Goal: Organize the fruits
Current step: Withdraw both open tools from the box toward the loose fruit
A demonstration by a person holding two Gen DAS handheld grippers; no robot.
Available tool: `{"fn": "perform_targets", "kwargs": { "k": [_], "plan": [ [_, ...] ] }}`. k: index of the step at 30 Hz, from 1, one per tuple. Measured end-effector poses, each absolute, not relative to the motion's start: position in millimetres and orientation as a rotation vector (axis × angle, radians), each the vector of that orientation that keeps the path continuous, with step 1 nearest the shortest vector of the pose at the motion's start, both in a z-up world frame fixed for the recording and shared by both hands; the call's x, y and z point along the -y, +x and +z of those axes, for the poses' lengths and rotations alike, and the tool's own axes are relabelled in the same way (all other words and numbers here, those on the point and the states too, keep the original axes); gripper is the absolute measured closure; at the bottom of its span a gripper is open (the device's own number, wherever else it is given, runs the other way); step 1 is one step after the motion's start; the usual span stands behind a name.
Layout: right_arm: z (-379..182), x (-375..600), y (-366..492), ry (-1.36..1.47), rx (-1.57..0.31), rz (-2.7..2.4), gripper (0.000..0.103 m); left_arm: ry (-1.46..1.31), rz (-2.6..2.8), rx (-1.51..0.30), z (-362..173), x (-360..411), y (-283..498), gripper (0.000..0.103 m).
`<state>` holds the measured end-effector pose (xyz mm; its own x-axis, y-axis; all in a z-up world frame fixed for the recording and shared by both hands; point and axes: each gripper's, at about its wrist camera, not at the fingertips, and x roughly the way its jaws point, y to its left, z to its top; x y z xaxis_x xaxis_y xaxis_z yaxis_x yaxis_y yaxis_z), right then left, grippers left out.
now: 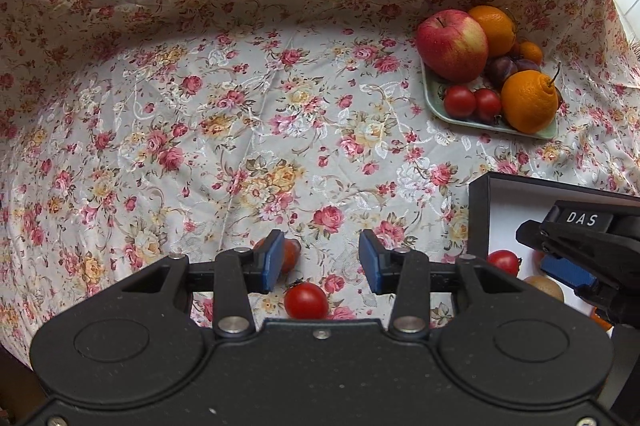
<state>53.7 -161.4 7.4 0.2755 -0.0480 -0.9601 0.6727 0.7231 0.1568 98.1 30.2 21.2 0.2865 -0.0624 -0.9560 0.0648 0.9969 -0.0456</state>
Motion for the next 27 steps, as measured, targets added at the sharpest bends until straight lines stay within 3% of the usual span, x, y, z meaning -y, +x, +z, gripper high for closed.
{"fn": "perform_targets", "kwargs": {
  "k": [27],
  "plan": [
    [-13.2, 38.9, 79.8, 0.501, -1.316, -0.322, 0.065, -0.051, 0.044, -1.318, 9.1, -127.2, 103.2, 0.052]
  ]
}}
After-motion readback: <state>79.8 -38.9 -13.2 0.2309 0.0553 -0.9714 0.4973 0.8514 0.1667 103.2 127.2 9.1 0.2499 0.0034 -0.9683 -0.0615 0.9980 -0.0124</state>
